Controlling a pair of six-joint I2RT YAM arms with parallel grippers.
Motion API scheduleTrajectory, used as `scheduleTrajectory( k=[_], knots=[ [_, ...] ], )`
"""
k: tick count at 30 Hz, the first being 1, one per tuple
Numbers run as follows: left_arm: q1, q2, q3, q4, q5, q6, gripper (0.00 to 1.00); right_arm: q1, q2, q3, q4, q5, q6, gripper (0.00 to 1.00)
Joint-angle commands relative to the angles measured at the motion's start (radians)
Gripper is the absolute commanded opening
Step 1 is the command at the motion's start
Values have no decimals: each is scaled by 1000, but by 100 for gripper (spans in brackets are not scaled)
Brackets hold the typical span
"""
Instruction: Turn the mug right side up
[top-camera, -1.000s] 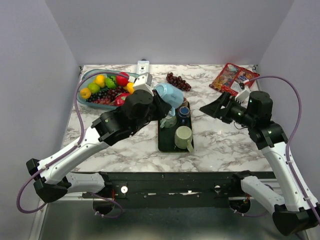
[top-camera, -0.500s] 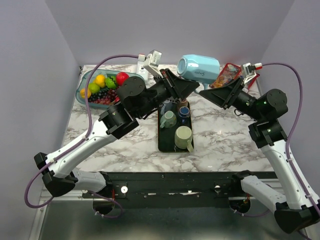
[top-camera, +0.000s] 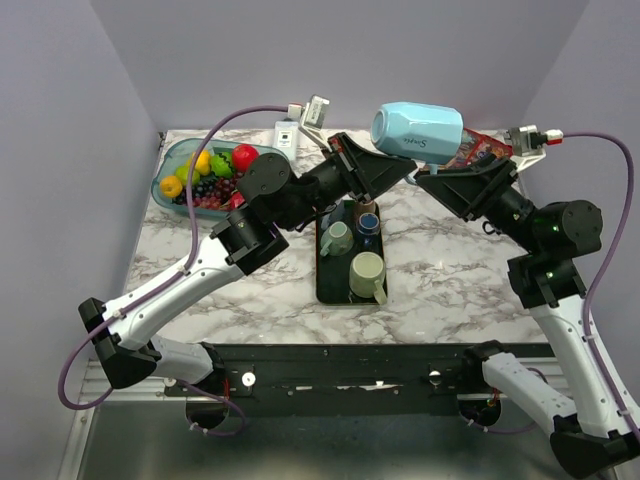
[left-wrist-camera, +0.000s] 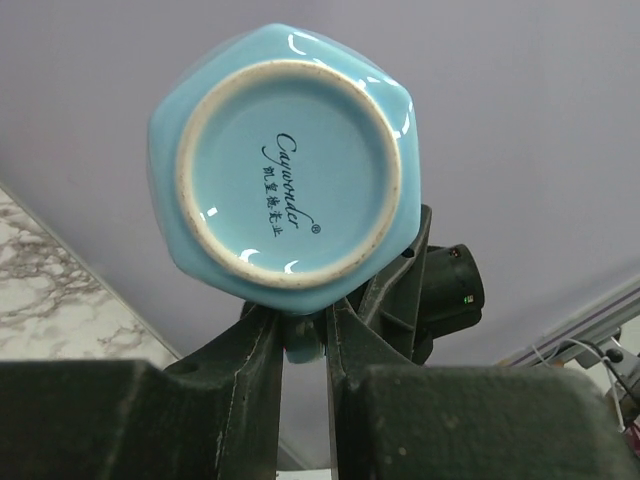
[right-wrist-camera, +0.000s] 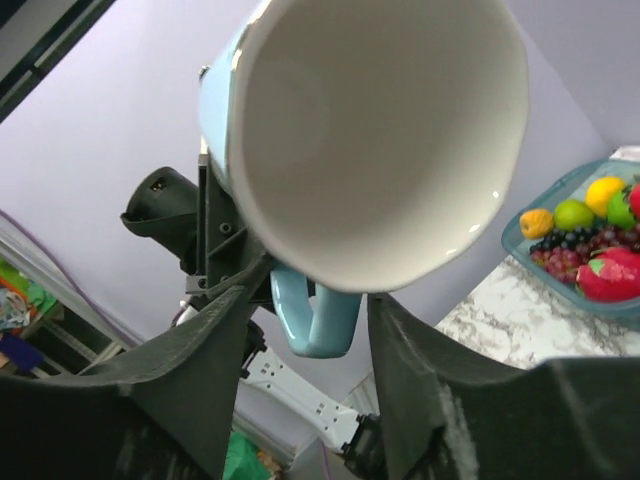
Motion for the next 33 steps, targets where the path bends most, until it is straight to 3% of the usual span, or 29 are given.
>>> scheduleTrajectory(
  k=[1,4,6,8,9,10,13,14,15,18,21,26,33],
  knots=[
    [1,-45,-18,184,28,-40,0,6,-34,-27,52,82,21,50],
    [1,-48,-38,203,35,-51,0,6,-28,-13,41,84,27,34],
    [1,-43,-43,195,38,-54,0,6,-19,-5,32,78,29,31],
    [1,-43,-49,189,44,-55,0,5,-14,4,30,75,29,21],
    [1,-42,-52,183,41,-55,0,5,-8,7,15,74,27,16],
    [3,-42,-52,178,40,-54,0,6,-8,10,4,76,26,2],
    [1,-42,-55,137,28,-26,4,6,-2,25,-43,91,15,1],
    [3,-45,-60,114,12,-19,10,5,3,34,-71,99,7,1],
    [3,-51,-66,103,3,-3,38,6,4,50,-107,111,-9,1],
    [10,-80,-104,77,-44,41,75,5,-2,65,-164,162,-34,1],
    [30,-109,-136,20,-72,78,97,5,4,97,-261,220,-82,1],
    [55,-177,-218,-124,-170,164,99,3,43,197,-481,349,-206,1],
    [98,-212,-247,-449,-340,267,99,3,121,252,-807,706,-561,1]
  ],
)
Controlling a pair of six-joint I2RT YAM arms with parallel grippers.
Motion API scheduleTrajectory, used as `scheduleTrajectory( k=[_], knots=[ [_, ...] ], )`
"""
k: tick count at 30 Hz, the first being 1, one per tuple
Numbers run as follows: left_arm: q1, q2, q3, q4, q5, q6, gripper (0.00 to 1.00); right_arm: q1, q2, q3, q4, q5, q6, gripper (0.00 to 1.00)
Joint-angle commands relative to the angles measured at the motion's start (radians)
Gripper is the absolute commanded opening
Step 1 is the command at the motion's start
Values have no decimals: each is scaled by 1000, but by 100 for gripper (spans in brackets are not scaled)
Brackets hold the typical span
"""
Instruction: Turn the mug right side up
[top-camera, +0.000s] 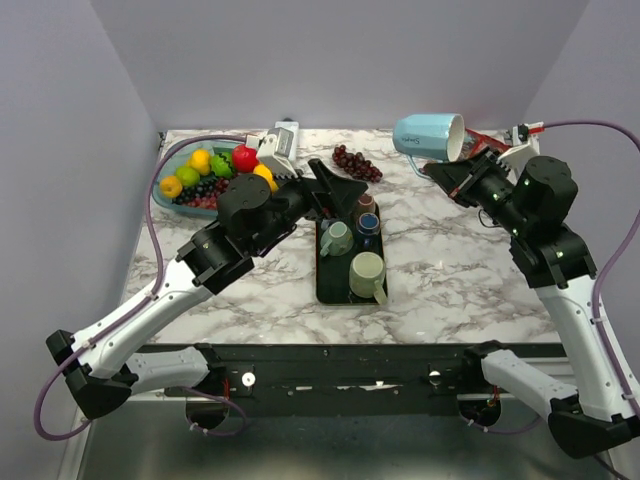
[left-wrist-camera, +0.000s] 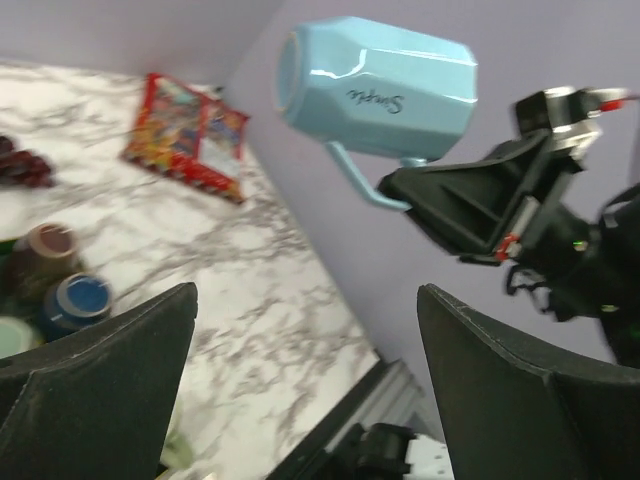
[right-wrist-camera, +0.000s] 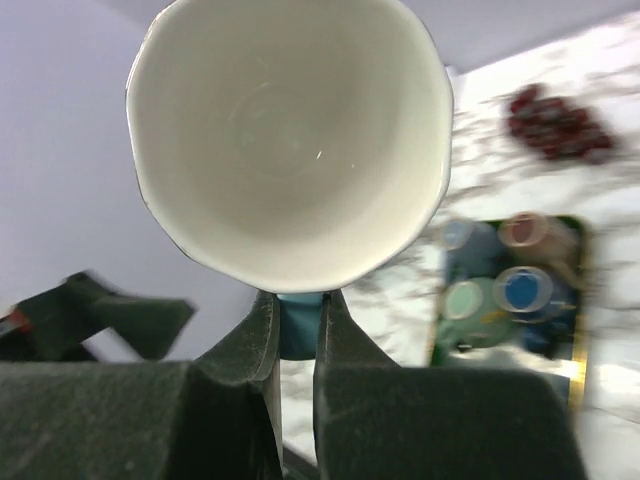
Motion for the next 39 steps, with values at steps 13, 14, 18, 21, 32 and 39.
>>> scheduleTrajectory(
  k=[13,14,18,21,32,39],
  knots=[
    [65,122,-3,-385,-227,222,99,4,315,-122,-113,496,-453,1],
    [68,126,-5,-385,-233,224,99,5,338,-116,-108,491,-459,1],
    [82,145,-19,-377,-279,241,99,2,444,-88,-107,485,-485,1],
    [88,145,-43,-334,-276,285,99,7,515,-65,-107,470,-488,1],
    [134,253,52,-437,-249,325,99,36,708,25,-131,583,-490,1],
    [135,278,38,-440,-203,340,99,44,768,10,-125,672,-498,1]
  ],
)
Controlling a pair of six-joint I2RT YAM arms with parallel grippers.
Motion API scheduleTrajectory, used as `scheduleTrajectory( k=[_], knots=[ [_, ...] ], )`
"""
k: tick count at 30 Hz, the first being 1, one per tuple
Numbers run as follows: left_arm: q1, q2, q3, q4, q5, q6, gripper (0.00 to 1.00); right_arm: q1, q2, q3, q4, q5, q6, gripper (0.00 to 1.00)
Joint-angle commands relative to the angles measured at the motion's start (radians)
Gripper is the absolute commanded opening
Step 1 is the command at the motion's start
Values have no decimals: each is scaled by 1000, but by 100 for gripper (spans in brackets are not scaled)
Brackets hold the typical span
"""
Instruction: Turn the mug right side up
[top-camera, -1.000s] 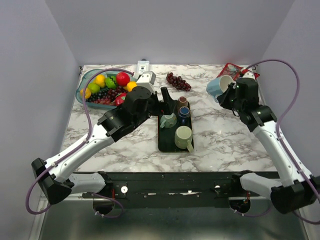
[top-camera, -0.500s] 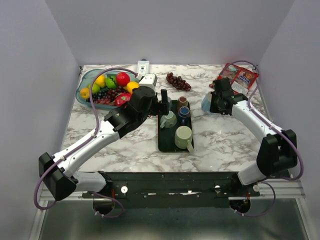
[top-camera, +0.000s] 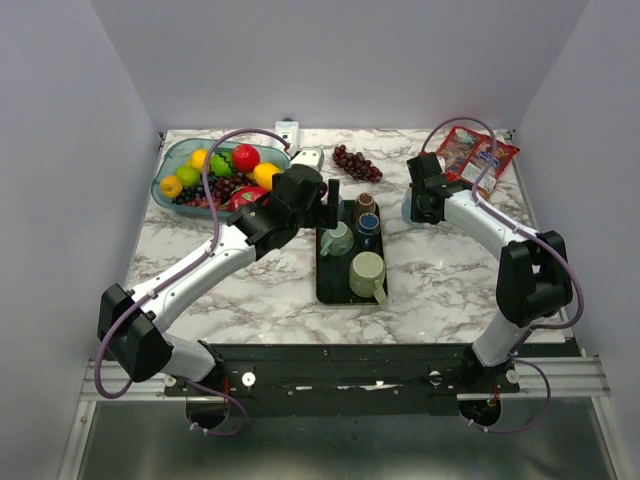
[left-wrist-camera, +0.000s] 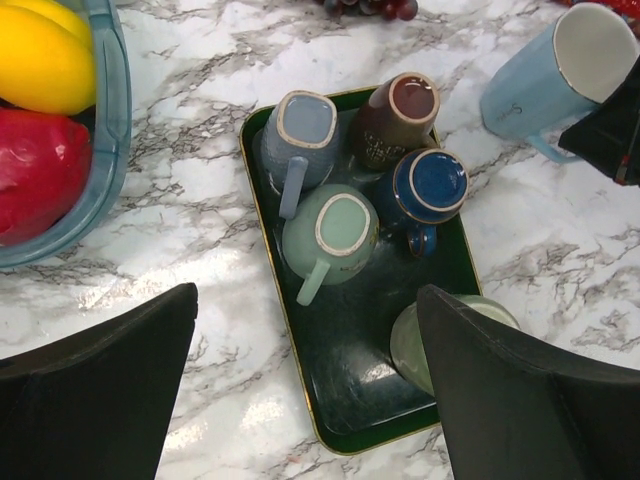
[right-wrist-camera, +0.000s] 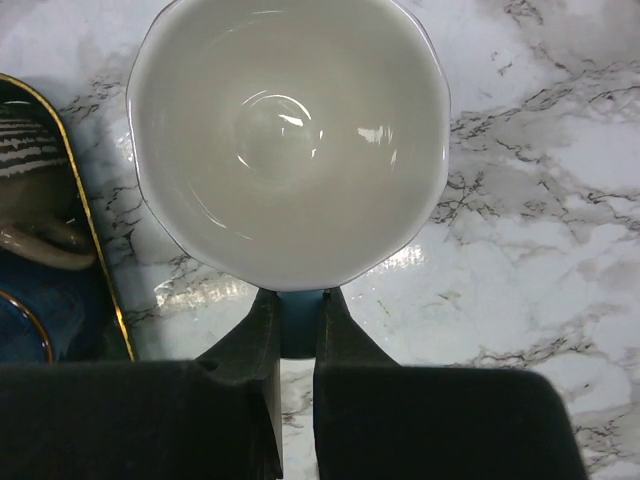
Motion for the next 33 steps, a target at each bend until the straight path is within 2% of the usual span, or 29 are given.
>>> scheduleTrajectory(
  k=[1,3,4,5,7,8,11,16,21,23,26,31,33],
  knots=[
    [3,4,16,-27,47,31,99,7,21,28,54,114,-10,1],
    [3,13,19,-36,64,32,99,7,32,43,35,103,-5,2],
    [1,14,19,-36,67,31,99,7,38,49,26,93,3,6],
    [3,13,17,-38,72,29,99,7,36,52,20,85,10,18],
    [3,11,10,-38,79,20,99,7,29,49,15,56,21,30],
    [3,8,7,-38,82,15,99,6,17,49,15,48,23,41],
    [3,1,-6,-42,92,-5,99,7,-13,49,11,17,27,60],
    [1,-10,-7,-64,147,-70,99,7,-57,101,-107,-50,79,73],
    [-23,-30,-76,-16,295,-176,99,7,-235,74,-212,-157,141,98],
    [-57,-33,-128,16,309,-210,99,7,-331,27,-219,-196,156,100],
    [-149,-1,-153,41,250,-270,99,7,-419,-30,-241,-231,181,100],
    [-270,128,-28,-131,52,-464,99,7,-562,-79,-285,-237,228,100],
    [-318,162,10,-201,20,-567,99,7,-583,-99,-288,-228,236,100]
  ],
)
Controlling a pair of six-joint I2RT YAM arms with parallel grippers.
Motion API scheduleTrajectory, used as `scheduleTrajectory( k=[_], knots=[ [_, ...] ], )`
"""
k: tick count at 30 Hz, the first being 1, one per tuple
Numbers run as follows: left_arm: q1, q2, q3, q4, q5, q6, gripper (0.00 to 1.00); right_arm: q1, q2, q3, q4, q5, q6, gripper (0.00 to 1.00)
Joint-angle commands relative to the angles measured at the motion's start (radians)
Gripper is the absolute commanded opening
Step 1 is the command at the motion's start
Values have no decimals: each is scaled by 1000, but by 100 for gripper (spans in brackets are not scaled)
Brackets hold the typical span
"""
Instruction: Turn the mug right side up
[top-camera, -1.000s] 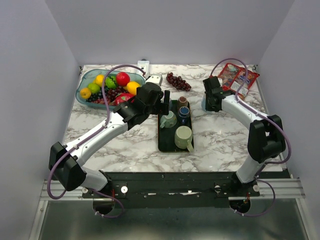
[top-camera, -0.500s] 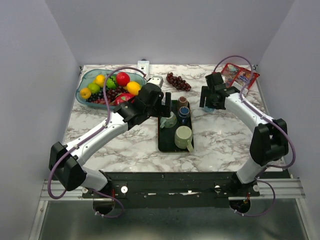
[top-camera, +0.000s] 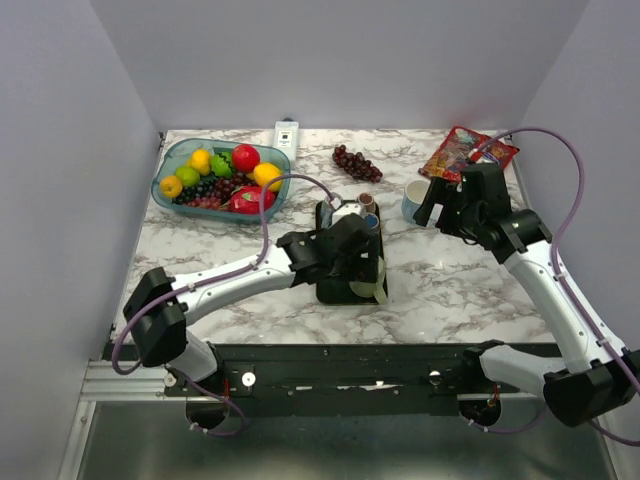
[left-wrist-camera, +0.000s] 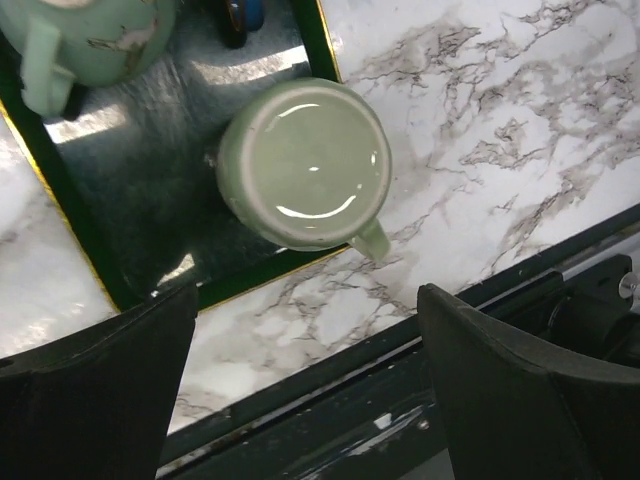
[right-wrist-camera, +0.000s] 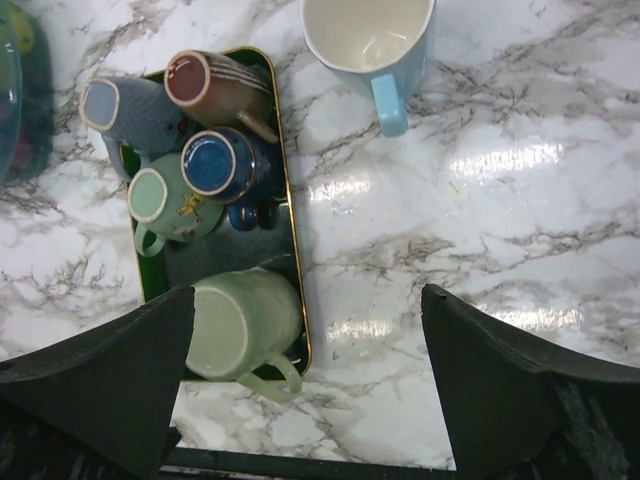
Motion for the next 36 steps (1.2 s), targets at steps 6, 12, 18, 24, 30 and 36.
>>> scheduleTrajectory(
  k=[6,12,18,24,30,36],
  knots=[
    [-137,169,186,-221,-215,-428,99,2,-59,-59,-114,0,73,99],
    [-147,279,283,-287,-212,-564,99,2,-103,-120,-160,25,115,99],
    [-163,349,291,-288,-184,-637,99,2,-155,-186,-171,0,136,97],
    [-169,382,301,-328,-276,-744,96,2,-238,-249,-176,5,132,97],
    [-167,454,361,-385,-361,-797,94,2,-293,-298,-136,-7,110,96],
    [-164,479,371,-403,-378,-835,77,2,-325,-309,-156,-30,93,95]
  ],
)
